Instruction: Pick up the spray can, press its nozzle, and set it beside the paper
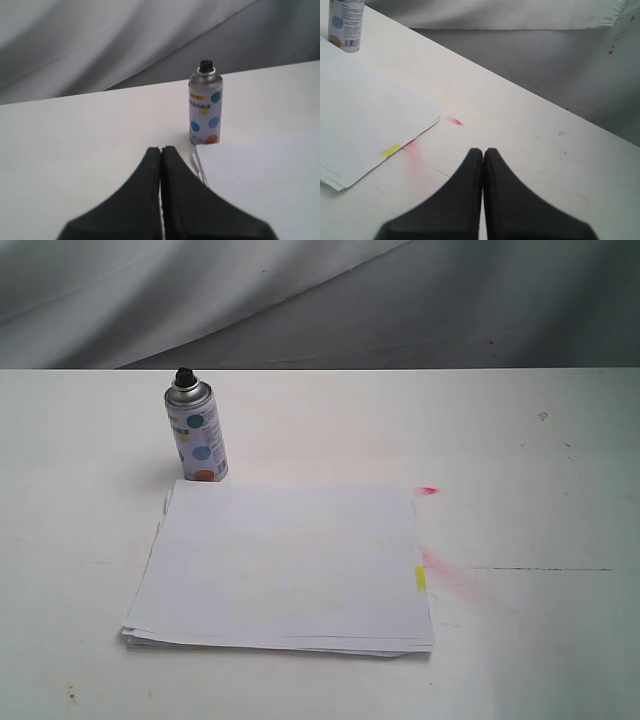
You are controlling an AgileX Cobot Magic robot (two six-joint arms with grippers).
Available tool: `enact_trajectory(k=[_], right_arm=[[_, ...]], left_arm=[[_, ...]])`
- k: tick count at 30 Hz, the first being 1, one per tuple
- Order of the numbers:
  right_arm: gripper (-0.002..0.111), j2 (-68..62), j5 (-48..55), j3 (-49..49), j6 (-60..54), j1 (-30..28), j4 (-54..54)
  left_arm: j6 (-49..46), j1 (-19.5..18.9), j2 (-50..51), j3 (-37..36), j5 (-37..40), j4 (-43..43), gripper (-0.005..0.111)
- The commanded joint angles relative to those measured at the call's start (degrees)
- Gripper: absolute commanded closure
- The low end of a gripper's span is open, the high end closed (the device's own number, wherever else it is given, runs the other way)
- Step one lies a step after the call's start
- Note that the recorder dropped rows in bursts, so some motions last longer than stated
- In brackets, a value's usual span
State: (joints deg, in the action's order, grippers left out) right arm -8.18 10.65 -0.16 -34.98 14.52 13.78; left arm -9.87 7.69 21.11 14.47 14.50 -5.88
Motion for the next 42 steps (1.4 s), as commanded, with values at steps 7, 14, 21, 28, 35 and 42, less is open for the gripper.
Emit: enact_trajectory(k=[7, 14, 21, 28, 35, 42], right_arm=[[0.108, 0.3, -0.1, 0.2, 0.1, -0.2, 0.3], [0.108, 0.3, -0.1, 0.2, 0.1, -0.2, 0.3], [0.108, 0.3, -0.1, 0.2, 0.1, -0.2, 0.3], [0.108, 0.3, -0.1, 0.2, 0.1, -0.2, 0.3], [0.108, 0.3, -0.1, 0.2, 0.1, -0.2, 0.3], [0.108, 0.3, -0.1, 0.2, 0.1, -0.2, 0.3]], left_arm=[[0.9, 0.3, 21.8, 15.6, -1.3, -6.2, 0.107], [0.9, 0.3, 23.9, 15.7, -1.0, -7.6, 0.107], [0.9, 0.3, 23.9, 15.7, -1.1, -7.3, 0.107], [0.9, 0.3, 23.9, 15.7, -2.8, -7.4, 0.107], [0.9, 0.3, 24.4, 15.7, -7.4, -12.4, 0.107], [0.7, 0.3, 31.5, 15.1, -7.0, -15.3, 0.107]])
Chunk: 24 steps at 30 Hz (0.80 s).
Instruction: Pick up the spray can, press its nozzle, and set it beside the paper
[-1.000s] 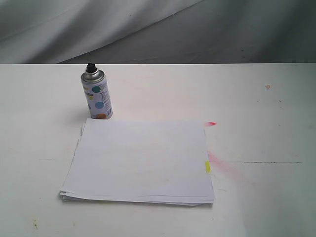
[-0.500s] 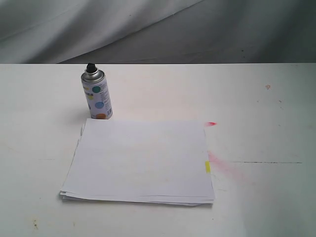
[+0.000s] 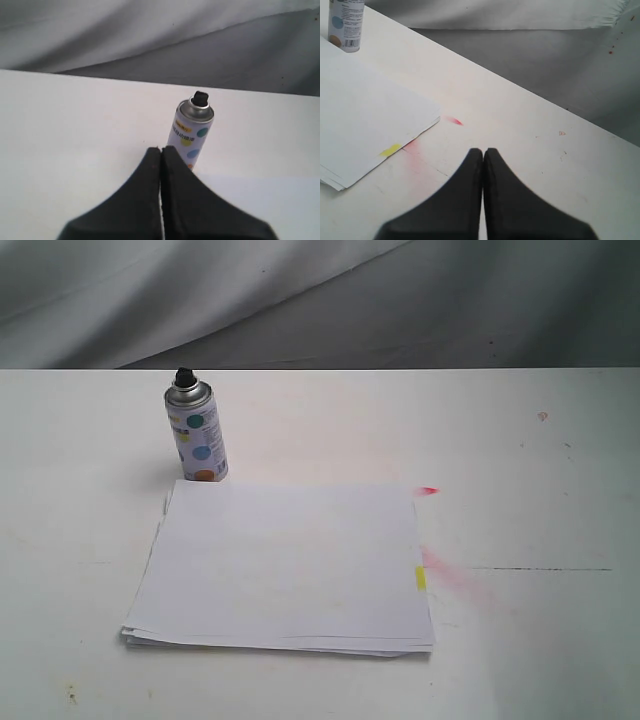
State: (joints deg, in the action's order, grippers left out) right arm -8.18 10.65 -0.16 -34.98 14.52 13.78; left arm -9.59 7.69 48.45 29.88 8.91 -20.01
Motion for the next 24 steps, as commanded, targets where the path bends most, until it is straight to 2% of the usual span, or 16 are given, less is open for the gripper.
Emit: enact_trajectory(k=[1, 5, 10, 15, 18, 24], right_arm=[[0.108, 0.3, -0.1, 0.2, 0.1, -0.2, 0.3], [0.108, 0.3, -0.1, 0.2, 0.1, -0.2, 0.3], [0.108, 0.3, -0.1, 0.2, 0.1, -0.2, 0.3], [0.108, 0.3, -0.1, 0.2, 0.1, -0.2, 0.3], [0.108, 0.3, -0.1, 0.2, 0.1, -0.2, 0.3], [0.108, 0.3, -0.1, 0.2, 0.1, -0.2, 0.3]], left_arm=[[0.4, 0.5, 5.5, -1.1, -4.0, -1.1, 0.107], [0.4, 3.2, 8.8, -4.6, -12.0, -0.9, 0.107], [0.5, 10.7, 13.8, -7.9, -20.2, -0.7, 0.107], [0.5, 16.3, 21.9, -8.3, -27.0, -0.9, 0.107], [0.6, 17.6, 27.6, -8.3, -31.9, -3.0, 0.107], [1.2, 17.6, 38.3, -8.3, -46.9, -3.5, 0.107]])
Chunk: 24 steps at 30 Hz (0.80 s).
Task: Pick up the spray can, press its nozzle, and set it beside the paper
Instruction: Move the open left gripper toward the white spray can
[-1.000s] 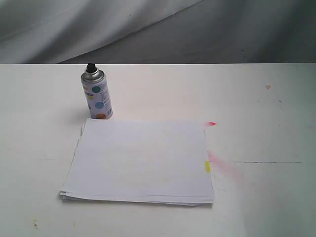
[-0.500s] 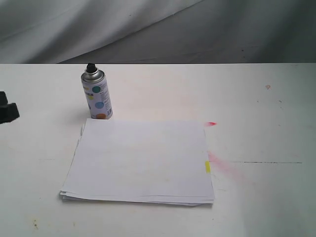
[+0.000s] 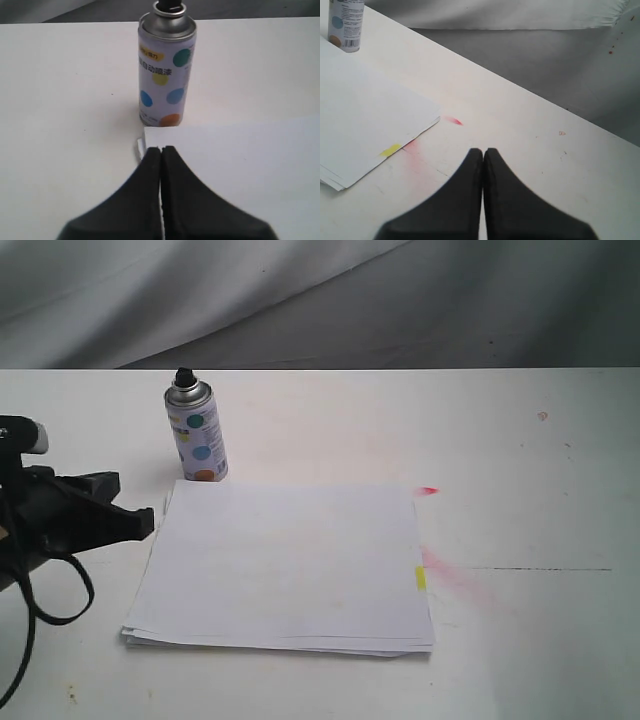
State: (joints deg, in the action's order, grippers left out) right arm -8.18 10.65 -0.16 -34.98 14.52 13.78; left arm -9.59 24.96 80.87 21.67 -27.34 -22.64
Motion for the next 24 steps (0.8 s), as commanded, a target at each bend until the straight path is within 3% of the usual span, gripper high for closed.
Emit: enact_trajectory(k=[1, 7, 11, 14, 16, 18, 19, 20, 22, 24], right_arm=[[0.108, 0.3, -0.1, 0.2, 0.1, -0.2, 0.3], [0.108, 0.3, -0.1, 0.2, 0.1, -0.2, 0.3], [0.108, 0.3, -0.1, 0.2, 0.1, -0.2, 0.3], [0.108, 0.3, -0.1, 0.2, 0.1, -0.2, 0.3], [0.108, 0.3, -0.1, 0.2, 0.1, -0.2, 0.3], [0.108, 0.3, -0.1, 0.2, 0.1, -0.2, 0.3], [0.108, 0.3, -0.1, 0.2, 0.1, -0.2, 0.3], [0.108, 0.3, -0.1, 0.2, 0.1, -0.2, 0.3], [0.108, 0.3, -0.1, 0.2, 0.1, -0.2, 0.3], [0.108, 0.3, -0.1, 0.2, 0.1, -0.2, 0.3]], left_arm=[[2.6, 0.3, 8.3, 0.0, -13.8, -0.9, 0.107], [13.3, 0.3, 21.6, 0.0, -27.7, 12.5, 0.107], [13.9, 0.3, 26.1, 0.0, -36.9, 12.5, 0.107], [13.9, 0.3, 25.9, 0.0, -37.2, 12.5, 0.104], [13.9, 0.3, 25.9, 0.0, -37.2, 12.6, 0.093], [14.0, 0.3, 25.9, 0.0, -37.2, 15.0, 0.055], [14.0, 0.3, 25.9, 0.0, -37.2, 15.4, 0.045], [14.0, 0.3, 25.9, 0.0, -37.4, 16.0, 0.022], [14.0, 0.3, 25.9, 0.0, -37.4, 16.0, 0.007], [14.0, 0.3, 25.9, 0.0, -37.4, 16.0, 0.005]])
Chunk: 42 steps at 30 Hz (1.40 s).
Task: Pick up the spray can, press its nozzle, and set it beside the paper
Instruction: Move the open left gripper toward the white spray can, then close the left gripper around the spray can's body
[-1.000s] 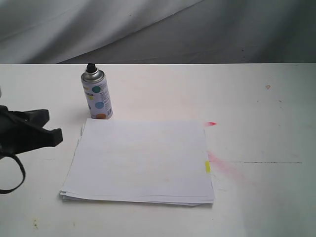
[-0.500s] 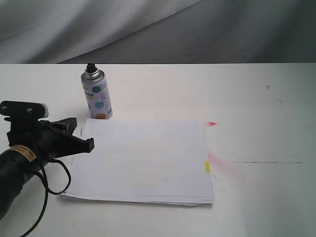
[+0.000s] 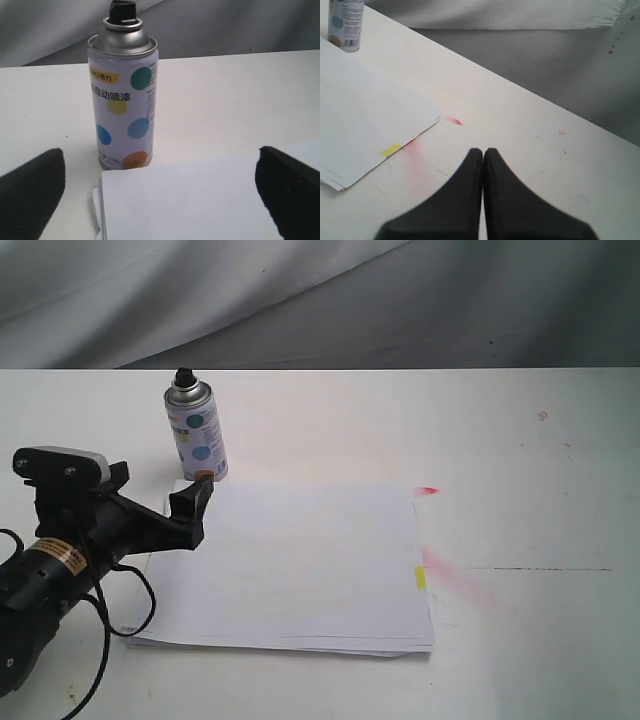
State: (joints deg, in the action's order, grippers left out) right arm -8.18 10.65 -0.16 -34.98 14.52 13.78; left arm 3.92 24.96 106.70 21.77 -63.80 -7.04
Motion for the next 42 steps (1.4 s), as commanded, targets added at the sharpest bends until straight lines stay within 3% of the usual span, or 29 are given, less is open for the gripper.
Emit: enact_trajectory(k=[1, 10, 16, 37, 42], right_arm=[[0.108, 0.3, -0.1, 0.2, 0.1, -0.2, 0.3], [0.108, 0.3, -0.1, 0.2, 0.1, -0.2, 0.3], [0.108, 0.3, -0.1, 0.2, 0.1, -0.2, 0.3], [0.108, 0.3, -0.1, 0.2, 0.1, -0.2, 0.3], [0.108, 0.3, -0.1, 0.2, 0.1, -0.2, 0.3]], left_arm=[[0.5, 0.3, 0.0, -0.1, -0.9, 0.4, 0.005], [0.5, 0.3, 0.1, 2.3, 0.2, 0.0, 0.005], [0.3, 0.3, 2.0, 8.5, 8.5, -2.5, 0.005], [-6.1, 0.2, 15.3, 22.9, 8.3, -8.6, 0.005], [-5.9, -1.8, 17.0, 25.4, 8.8, -8.6, 0.005]])
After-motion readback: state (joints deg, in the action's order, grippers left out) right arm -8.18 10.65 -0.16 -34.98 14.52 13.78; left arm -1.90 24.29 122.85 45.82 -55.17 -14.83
